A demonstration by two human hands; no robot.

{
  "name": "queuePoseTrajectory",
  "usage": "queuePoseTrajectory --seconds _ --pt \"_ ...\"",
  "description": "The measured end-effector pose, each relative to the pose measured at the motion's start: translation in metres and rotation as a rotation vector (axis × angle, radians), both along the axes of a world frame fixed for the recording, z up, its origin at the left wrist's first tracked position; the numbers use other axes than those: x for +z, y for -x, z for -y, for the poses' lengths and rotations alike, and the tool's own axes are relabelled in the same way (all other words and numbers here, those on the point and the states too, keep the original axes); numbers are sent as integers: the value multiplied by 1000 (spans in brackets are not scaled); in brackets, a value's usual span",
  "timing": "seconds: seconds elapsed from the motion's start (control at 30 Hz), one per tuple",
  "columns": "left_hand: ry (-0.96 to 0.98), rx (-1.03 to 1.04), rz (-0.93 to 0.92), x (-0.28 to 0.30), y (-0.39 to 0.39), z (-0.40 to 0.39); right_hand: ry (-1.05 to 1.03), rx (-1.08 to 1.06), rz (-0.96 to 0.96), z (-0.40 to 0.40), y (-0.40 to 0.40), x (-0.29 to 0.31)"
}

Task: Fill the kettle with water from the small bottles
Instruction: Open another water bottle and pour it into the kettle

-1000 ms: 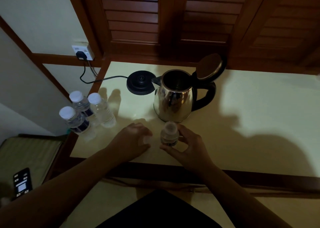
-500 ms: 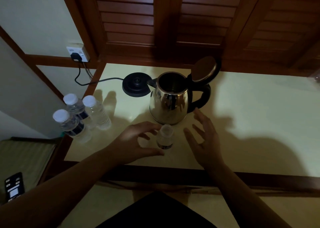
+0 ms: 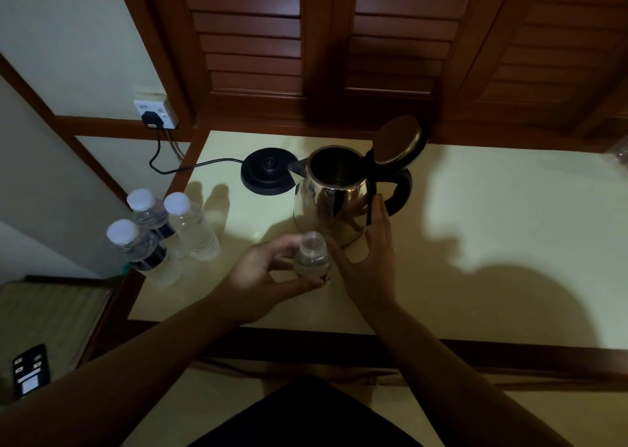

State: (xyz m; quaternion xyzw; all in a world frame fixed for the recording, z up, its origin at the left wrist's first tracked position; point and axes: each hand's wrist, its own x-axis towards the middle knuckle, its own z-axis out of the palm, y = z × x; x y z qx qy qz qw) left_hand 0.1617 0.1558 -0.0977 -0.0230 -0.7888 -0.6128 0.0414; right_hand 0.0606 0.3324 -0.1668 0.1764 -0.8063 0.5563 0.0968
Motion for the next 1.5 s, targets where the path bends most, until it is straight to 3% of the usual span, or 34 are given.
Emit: queuePoseTrajectory --seconds 0.23,0.43,0.87,1.2,1.5 --pt "-70 33 -141 34 12 17 -29 -59 -121 8 1 1" --pt "54 118 -164 66 35 34 -27 -93 -128 14 0 2" --pt "577 259 -188 107 73 46 -27 -83 -131 15 0 3" --pt "1008 204 -214 117 86 57 -54 -61 -86 13 0 4" --pt "1144 154 -228 124 93 57 -32 -80 -90 13 -2 6"
